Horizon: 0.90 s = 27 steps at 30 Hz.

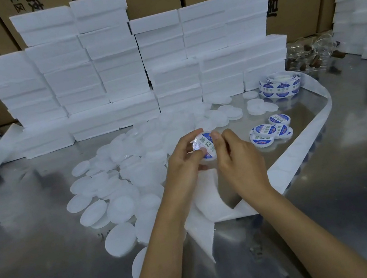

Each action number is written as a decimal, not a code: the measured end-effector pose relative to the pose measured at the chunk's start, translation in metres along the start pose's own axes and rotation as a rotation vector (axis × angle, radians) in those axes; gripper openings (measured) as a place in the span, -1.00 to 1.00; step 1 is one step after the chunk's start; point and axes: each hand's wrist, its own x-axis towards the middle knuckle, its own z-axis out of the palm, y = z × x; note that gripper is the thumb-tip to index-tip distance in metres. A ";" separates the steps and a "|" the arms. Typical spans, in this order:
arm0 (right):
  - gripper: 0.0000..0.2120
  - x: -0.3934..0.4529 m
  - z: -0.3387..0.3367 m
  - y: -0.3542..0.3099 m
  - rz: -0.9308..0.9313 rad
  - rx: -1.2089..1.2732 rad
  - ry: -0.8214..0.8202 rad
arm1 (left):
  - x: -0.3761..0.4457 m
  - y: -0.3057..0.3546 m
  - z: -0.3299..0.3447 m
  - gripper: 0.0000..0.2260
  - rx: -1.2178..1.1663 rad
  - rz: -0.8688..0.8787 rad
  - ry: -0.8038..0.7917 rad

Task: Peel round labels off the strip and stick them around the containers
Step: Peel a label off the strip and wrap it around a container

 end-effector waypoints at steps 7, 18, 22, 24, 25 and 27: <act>-0.50 0.007 -0.007 0.007 0.127 0.192 -0.285 | -0.002 -0.001 -0.006 -0.74 0.007 0.100 0.177; -0.50 0.023 -0.022 0.020 0.711 0.530 -0.301 | -0.001 -0.001 -0.002 -0.73 -0.033 0.030 0.265; -0.62 0.037 -0.029 0.041 1.032 0.829 -0.166 | 0.002 0.000 -0.009 -0.74 -0.014 0.042 0.371; -0.65 0.042 -0.030 0.048 1.102 0.986 -0.110 | 0.002 0.000 -0.012 -0.75 -0.038 0.030 0.407; -0.66 0.043 -0.031 0.051 1.127 1.061 -0.074 | 0.003 -0.001 -0.013 -0.75 -0.049 0.023 0.420; -0.69 0.045 -0.033 0.056 1.163 1.199 0.013 | 0.004 -0.002 -0.015 -0.75 -0.059 0.017 0.444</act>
